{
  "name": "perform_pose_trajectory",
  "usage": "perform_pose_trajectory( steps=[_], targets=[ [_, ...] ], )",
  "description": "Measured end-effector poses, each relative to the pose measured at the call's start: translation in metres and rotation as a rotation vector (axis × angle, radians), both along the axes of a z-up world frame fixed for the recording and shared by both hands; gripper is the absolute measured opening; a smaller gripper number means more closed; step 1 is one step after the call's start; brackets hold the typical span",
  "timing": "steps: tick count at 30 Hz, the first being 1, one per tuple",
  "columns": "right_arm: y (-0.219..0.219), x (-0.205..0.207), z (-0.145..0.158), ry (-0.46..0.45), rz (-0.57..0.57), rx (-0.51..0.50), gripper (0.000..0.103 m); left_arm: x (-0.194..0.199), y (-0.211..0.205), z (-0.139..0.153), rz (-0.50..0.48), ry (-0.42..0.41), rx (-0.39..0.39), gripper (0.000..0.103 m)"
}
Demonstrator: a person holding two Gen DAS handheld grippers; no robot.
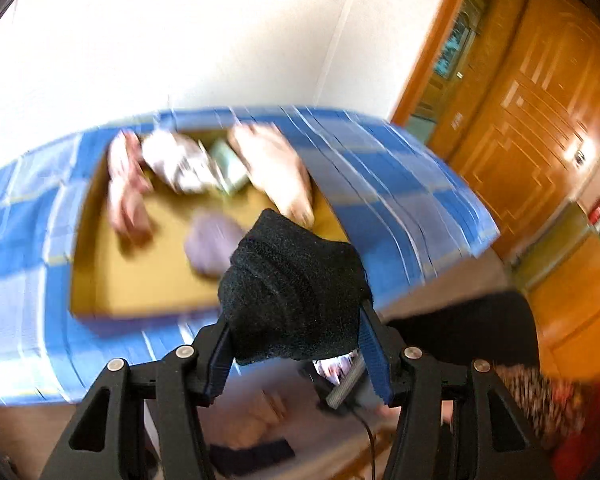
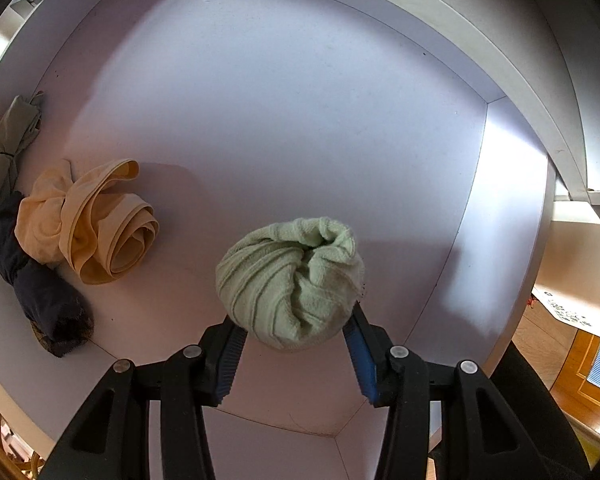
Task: Organize soft objects
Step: 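Carry the black beanie over the box with the left gripper while the right holds the cream beanie, then lower the black beanie into the box and open the left gripper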
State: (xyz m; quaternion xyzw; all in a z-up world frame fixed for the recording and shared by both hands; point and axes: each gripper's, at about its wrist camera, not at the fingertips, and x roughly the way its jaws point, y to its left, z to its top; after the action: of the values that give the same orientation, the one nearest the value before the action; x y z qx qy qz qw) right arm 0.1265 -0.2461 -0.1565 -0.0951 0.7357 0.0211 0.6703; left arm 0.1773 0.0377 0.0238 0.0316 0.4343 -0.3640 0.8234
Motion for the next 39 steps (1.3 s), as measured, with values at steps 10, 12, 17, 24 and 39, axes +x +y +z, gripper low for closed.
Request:
perform_pose_trajectory(
  steps=[10,12,17,24,39],
  targets=[
    [-0.002,0.004,-0.002,0.001,-0.002,0.005,0.048,0.096,-0.01,0.007,0.19,0.068,0.028,0.057],
    [0.001,0.0,-0.007,0.001,0.0,0.005,0.048,0.114,-0.012,-0.004,0.227,0.107,0.028,0.057],
    [0.01,-0.006,-0.025,0.001,-0.005,0.011,0.048,0.142,-0.016,-0.031,0.295,0.148,0.052,0.057],
    [0.012,-0.006,-0.026,0.003,-0.01,0.019,0.048,0.166,-0.021,-0.059,0.358,0.205,0.07,0.058],
    [0.01,-0.01,-0.05,0.097,-0.013,0.042,0.035,0.185,-0.023,-0.079,0.4,0.188,0.145,0.068]
  ],
)
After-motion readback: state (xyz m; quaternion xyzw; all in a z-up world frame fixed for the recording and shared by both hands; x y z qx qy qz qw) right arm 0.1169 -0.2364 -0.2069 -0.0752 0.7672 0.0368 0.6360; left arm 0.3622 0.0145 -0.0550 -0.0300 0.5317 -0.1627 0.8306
